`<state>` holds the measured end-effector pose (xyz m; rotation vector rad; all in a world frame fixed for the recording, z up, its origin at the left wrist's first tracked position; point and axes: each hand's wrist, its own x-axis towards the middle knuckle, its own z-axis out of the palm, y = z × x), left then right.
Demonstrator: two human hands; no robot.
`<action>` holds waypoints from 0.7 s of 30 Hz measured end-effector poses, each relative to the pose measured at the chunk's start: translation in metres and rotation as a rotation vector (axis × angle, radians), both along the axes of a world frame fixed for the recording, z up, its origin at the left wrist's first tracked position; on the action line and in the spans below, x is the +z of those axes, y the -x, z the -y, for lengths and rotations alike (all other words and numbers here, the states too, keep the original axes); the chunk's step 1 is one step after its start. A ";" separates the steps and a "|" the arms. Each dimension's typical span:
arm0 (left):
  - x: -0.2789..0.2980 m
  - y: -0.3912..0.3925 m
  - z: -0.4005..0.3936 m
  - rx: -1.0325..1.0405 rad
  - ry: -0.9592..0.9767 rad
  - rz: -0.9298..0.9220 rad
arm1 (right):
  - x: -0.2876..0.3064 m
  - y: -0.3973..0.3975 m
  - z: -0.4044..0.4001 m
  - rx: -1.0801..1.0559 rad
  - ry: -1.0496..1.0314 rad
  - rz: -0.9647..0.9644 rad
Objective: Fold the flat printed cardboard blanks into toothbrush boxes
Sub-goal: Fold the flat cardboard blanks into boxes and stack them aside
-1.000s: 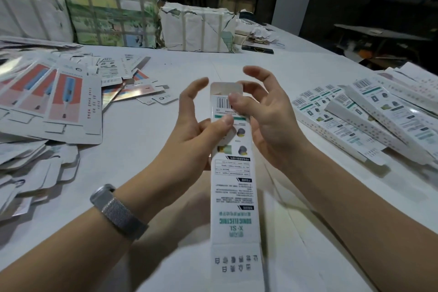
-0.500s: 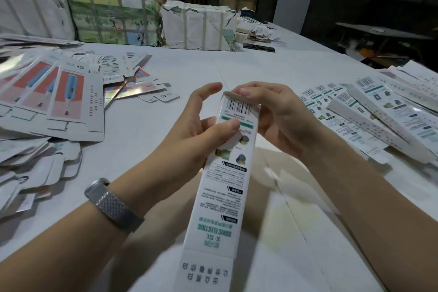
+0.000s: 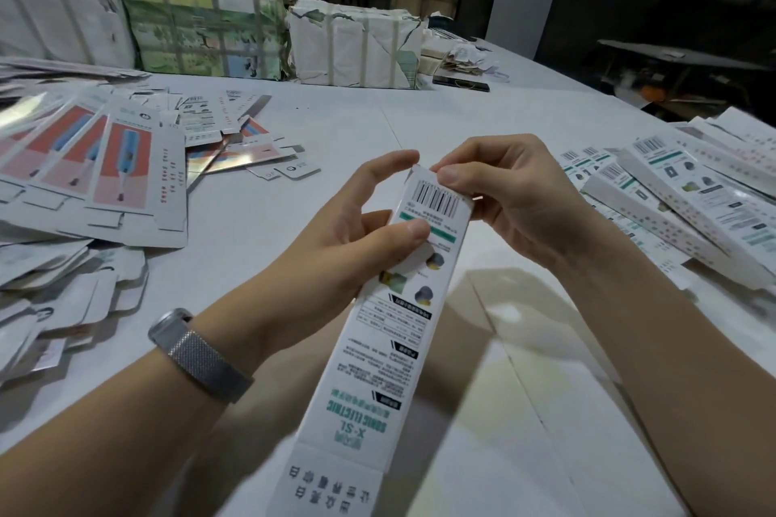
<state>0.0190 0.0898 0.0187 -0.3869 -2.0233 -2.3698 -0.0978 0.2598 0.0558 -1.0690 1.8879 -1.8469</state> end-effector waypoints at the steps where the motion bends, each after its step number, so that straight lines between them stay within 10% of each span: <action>1: 0.000 0.000 0.000 0.000 -0.014 -0.002 | 0.001 0.001 -0.001 0.011 -0.009 0.003; 21: 0.000 0.003 0.005 0.243 -0.018 -0.118 | -0.013 -0.007 0.011 0.169 0.052 0.238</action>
